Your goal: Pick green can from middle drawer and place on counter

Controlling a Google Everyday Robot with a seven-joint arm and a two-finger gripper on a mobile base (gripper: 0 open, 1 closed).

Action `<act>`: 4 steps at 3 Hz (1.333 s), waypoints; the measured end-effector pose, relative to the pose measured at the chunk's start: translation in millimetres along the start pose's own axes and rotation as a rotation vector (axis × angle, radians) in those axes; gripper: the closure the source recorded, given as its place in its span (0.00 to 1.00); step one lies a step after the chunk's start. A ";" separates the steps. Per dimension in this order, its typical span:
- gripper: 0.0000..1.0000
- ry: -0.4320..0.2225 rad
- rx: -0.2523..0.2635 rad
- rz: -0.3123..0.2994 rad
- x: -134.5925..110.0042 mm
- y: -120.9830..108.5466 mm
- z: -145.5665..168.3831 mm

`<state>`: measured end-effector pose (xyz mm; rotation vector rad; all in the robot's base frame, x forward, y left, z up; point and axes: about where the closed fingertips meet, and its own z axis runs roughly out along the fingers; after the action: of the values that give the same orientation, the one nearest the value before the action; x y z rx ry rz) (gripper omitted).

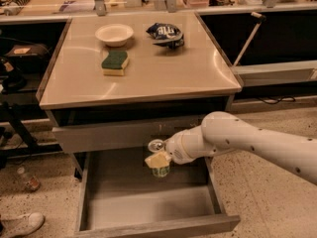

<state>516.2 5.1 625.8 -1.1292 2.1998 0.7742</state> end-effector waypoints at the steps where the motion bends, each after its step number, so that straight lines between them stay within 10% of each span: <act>1: 1.00 -0.038 0.075 0.038 1.9 8.7 -52.2; 4: 1.00 -0.120 0.189 0.011 -69.5 -11.6 -112.2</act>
Offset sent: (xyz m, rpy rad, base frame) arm -0.0150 -0.0189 0.0309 0.0029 -0.0260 -0.0552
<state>538.0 -42.0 747.7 -0.9544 2.1299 0.6070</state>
